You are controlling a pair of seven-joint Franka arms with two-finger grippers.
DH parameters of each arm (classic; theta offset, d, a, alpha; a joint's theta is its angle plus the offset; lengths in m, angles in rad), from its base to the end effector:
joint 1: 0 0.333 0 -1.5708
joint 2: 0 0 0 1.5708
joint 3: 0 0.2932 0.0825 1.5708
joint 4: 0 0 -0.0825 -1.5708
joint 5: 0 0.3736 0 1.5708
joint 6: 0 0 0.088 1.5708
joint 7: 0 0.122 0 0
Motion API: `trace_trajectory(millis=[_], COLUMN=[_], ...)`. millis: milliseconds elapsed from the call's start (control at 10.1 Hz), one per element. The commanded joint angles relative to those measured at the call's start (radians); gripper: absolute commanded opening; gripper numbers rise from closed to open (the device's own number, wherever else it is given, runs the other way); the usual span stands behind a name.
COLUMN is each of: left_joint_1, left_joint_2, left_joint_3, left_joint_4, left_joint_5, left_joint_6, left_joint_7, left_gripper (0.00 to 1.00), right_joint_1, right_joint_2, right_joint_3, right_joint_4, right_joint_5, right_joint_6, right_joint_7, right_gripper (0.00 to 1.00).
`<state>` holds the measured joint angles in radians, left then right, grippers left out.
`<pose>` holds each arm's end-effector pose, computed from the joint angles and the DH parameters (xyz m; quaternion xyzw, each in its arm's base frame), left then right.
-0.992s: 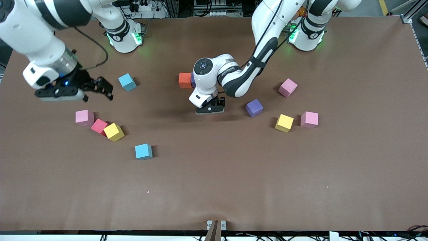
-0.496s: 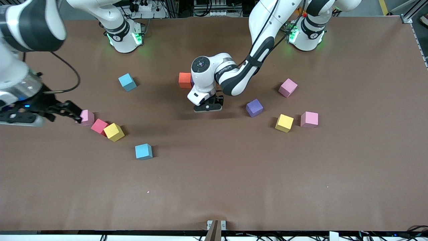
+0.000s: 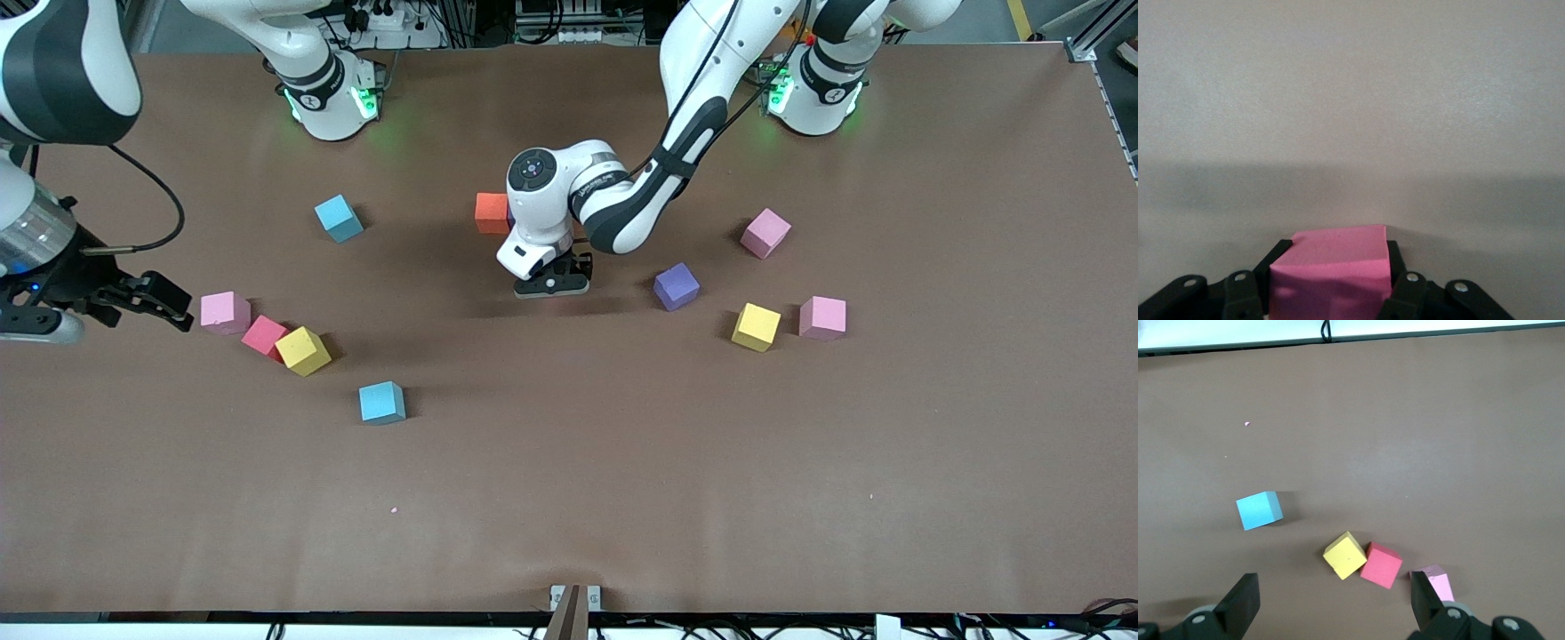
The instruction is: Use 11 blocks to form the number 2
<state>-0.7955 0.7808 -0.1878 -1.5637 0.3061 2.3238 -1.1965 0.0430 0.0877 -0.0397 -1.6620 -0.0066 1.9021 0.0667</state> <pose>0.3945 -0.5513 0.1646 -0.9986 -0.0280 -0.0401 0.0211 0.5957 0.0022 0.5254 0.9966 -0.0306 0.0763 0.0022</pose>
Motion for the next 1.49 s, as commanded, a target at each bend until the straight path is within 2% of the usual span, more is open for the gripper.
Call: trace_trajectory(millis=[0, 99, 397, 595, 794, 992, 1190, 1290, 1389], left_joint_1=[-0.019, -0.019, -0.004, 0.039, 0.105, 0.166, 0.223, 0.228, 0.228], left_joint_2=[0.026, 0.023, -0.012, -0.079, -0.164, -0.266, -0.336, -0.356, -0.394], left_joint_3=[0.008, 0.008, 0.008, 0.007, -0.001, -0.004, -0.005, -0.005, -0.005], left_joint_4=[0.024, 0.024, 0.024, 0.019, -0.005, -0.132, -0.241, -0.319, -0.425], left_joint_5=[0.053, 0.054, 0.051, 0.042, 0.019, -0.036, -0.077, -0.078, -0.079], left_joint_6=[0.017, 0.017, 0.012, -0.006, -0.105, -0.116, -0.113, -0.092, -0.01], left_joint_7=[-0.031, -0.031, -0.032, -0.055, -0.086, -0.097, -0.202, -0.202, -0.206], left_gripper=[0.76, 1.0, 1.0, 1.0, 1.0, 1.0, 1.0, 1.0, 1.0], right_joint_1=[-0.051, -0.04, -0.037, -0.041, -0.041, -0.038, -0.046, -0.049, -0.058], right_joint_2=[0.014, 0.014, 0.009, 0.009, 0.01, 0.01, 0.004, 0.001, 0.001], right_joint_3=[0.038, 0.035, 0.037, 0.037, 0.037, 0.037, 0.032, 0.029, 0.024], right_joint_4=[0.047, 0.054, 0.054, 0.056, 0.056, 0.059, 0.059, 0.062, 0.062], right_joint_5=[-0.013, -0.018, -0.016, -0.016, -0.018, -0.016, -0.018, -0.019, -0.019], right_joint_6=[-0.049, -0.054, -0.06, -0.087, -0.098, -0.098, -0.1, -0.1, -0.103], right_joint_7=[-0.034, -0.033, -0.03, -0.034, -0.039, -0.038, -0.071, -0.09, -0.097], right_gripper=[1.0, 1.0, 1.0, 1.0, 1.0, 1.0, 1.0, 1.0, 1.0])
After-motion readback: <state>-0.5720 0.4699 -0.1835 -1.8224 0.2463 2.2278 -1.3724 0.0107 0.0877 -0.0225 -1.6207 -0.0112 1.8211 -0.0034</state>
